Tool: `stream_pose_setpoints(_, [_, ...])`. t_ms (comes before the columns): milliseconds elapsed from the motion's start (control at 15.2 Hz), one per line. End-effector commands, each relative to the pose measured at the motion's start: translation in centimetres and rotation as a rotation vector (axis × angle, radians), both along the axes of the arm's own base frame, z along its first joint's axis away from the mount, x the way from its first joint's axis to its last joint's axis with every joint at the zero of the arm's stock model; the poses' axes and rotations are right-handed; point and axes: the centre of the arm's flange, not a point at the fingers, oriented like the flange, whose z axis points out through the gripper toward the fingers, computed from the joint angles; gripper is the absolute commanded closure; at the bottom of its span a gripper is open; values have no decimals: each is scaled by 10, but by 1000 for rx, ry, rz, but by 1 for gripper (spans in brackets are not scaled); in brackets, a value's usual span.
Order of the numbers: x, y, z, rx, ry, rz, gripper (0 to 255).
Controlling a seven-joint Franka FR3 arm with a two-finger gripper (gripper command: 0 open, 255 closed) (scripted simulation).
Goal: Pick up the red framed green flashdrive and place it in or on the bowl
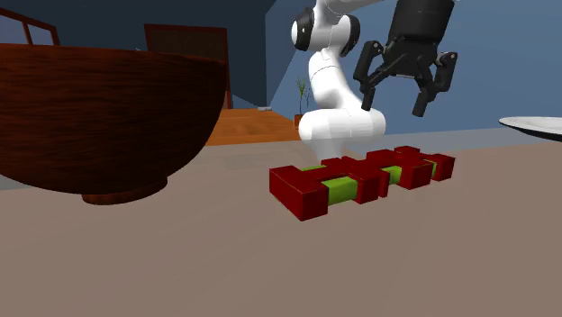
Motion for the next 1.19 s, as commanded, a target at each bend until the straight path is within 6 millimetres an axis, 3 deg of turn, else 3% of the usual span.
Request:
stream_pose_setpoints(0, [0,0,0,0,0,0,0])
stream_pose_setpoints(528, [93,-46,3,24,-63,-416,0])
stream_pose_setpoints(1122, [166,-137,10,52,-133,-885,0])
